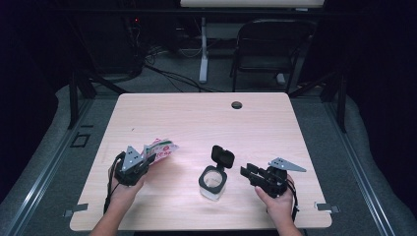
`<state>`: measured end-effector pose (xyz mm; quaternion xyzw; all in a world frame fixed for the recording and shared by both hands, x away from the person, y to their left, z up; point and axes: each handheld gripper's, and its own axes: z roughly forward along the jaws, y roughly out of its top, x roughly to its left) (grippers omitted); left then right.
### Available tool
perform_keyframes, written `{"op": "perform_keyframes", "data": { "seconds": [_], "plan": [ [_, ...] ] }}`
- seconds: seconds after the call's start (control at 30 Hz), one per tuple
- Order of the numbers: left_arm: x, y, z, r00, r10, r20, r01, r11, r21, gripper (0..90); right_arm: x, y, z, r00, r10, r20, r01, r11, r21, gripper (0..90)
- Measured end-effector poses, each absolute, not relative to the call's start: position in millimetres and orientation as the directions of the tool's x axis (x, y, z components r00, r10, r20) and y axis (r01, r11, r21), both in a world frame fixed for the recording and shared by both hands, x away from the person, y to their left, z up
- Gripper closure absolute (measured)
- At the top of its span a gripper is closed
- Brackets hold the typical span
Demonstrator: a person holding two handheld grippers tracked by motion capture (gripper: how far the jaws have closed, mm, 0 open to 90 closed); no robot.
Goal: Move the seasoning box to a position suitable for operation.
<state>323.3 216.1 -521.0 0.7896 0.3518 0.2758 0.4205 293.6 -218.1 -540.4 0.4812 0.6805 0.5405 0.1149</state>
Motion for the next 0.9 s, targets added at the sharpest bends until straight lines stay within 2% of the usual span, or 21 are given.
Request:
{"op": "perform_keyframes", "data": {
  "seconds": [0.9],
  "plan": [
    [304.9,206.2,-491.7,0.629,0.761,0.157,0.237,-0.38,0.894,90.0,293.5,-219.5,-539.6,-0.511,0.779,0.362,0.529,-0.046,0.847,62.8]
  ]
}}
